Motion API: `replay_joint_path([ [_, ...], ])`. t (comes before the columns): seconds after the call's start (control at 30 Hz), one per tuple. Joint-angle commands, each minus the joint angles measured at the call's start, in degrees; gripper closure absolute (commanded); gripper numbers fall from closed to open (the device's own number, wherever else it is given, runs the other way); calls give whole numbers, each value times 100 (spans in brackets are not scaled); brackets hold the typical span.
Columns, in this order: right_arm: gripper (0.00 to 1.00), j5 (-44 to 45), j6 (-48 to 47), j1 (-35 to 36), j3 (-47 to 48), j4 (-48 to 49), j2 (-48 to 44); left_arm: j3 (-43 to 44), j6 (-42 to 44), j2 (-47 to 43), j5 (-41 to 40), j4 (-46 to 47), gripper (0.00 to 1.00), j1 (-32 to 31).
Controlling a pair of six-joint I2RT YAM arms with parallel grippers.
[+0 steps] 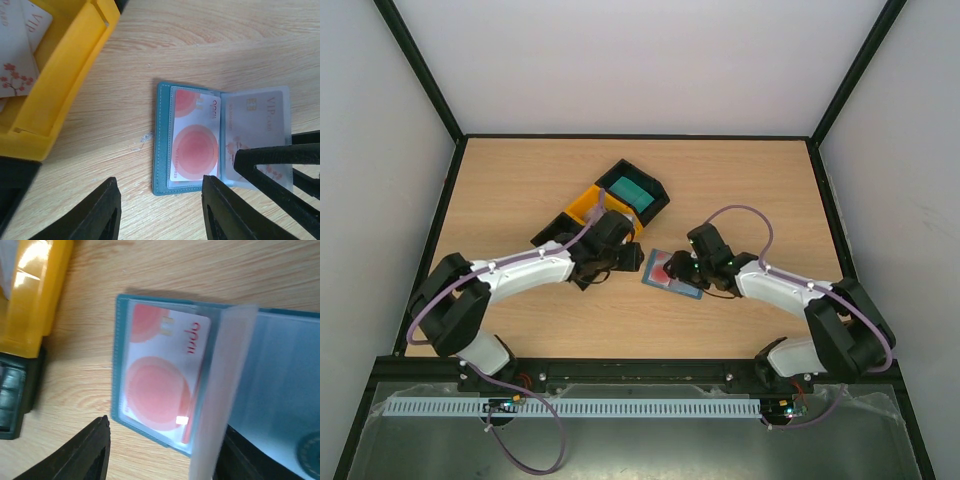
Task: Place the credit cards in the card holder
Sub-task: Turn over the card slot in the card holder, then move the storage box to the center of the board.
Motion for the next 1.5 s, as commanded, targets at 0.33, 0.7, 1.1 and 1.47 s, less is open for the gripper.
replay_joint_path([
  [0.33,33,-592,-135,11,246,1072,683,-257,-170,-492,-108,77,45,344],
  [0.7,34,148,-363,2,695,601,445,52,89,-653,30,-347,35,595],
  [1.1,34,1359,-571,-186,1447,252,385,1744,1031,315,-173,-1442,29,879],
  [1.47,34,1405,-770,-305,1830,103,1028,2096,957,1411,174,-1806,49,1400],
])
